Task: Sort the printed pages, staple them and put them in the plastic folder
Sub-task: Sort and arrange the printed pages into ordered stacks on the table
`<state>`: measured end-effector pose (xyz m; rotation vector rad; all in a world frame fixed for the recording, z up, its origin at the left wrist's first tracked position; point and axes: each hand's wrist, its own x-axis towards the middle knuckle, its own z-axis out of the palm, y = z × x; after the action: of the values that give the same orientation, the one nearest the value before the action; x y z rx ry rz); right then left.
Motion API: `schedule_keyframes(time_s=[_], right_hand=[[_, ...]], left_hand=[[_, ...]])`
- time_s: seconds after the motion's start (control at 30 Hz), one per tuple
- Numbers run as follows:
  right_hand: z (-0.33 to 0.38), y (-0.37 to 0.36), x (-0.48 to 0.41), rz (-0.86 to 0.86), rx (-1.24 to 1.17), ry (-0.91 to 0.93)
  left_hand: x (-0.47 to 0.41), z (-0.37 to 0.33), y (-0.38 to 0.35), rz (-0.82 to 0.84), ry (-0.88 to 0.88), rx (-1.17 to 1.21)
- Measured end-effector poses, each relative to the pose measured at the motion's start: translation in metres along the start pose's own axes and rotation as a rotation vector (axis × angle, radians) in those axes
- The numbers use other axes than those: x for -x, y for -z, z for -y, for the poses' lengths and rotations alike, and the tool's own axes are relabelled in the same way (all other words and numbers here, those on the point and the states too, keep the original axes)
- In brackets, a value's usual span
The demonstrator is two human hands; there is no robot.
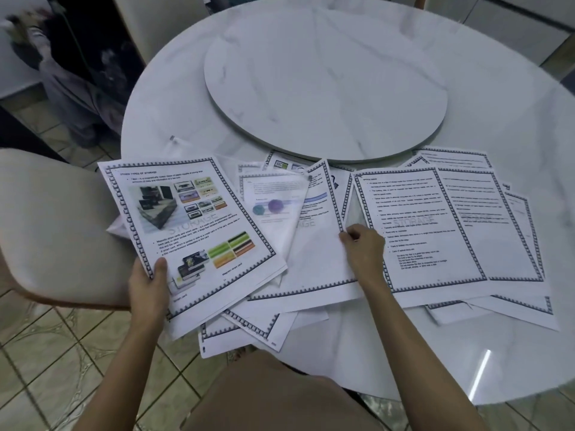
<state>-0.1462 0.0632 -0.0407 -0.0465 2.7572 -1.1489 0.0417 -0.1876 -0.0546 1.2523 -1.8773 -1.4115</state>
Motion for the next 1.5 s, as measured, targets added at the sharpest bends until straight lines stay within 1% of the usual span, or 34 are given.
schedule_keyframes(time_s=[0.13,0.3,0.47,0.6,0.73,0.83,0.93,1.03,1.13,1.27,1.37,1.5], right_hand=[[-0.006,0.032,-0.01,-0.061,-0.01,0.008],[-0.029,0.084,-0.024,-0.081,0.007,-0.02],[-0.057,0.131,-0.035,-0.106,-0.01,-0.09],[-0.079,0.155,-0.044,-0.118,-0.005,-0.152],[-0.092,0.163,-0.049,-0.087,0.032,-0.179],[-0.095,0.164,-0.051,-0.079,-0.042,-0.211],[-0.088,0.165,-0.054,-0.086,-0.189,-0.243],[-0.073,0.161,-0.058,-0.075,-0.281,-0.208],[-0.054,0.143,-0.061,-0.051,-0.34,-0.158],[-0.029,0.098,-0.057,0.017,-0.315,-0.071],[-0.016,0.061,-0.044,0.092,-0.22,0.015],[-0.006,0.017,-0.017,0.189,-0.161,0.11]], left_hand=[[0.002,0.0,-0.003,0.001,0.011,0.009],[0.006,-0.003,-0.009,0.022,0.027,0.032],[0.016,-0.01,-0.018,0.006,0.017,0.047],[0.021,-0.009,-0.022,-0.008,0.02,0.06],[0.027,-0.009,-0.025,-0.01,0.003,0.075],[0.029,-0.007,-0.027,-0.007,0.017,0.067],[0.031,-0.006,-0.029,0.008,0.047,0.051],[0.035,-0.006,-0.034,0.059,0.066,0.048],[0.04,-0.007,-0.039,0.118,0.099,0.06],[0.043,-0.004,-0.04,0.186,0.158,0.081],[0.044,-0.005,-0.041,0.226,0.179,0.099],[0.046,-0.011,-0.045,0.207,0.228,0.172]])
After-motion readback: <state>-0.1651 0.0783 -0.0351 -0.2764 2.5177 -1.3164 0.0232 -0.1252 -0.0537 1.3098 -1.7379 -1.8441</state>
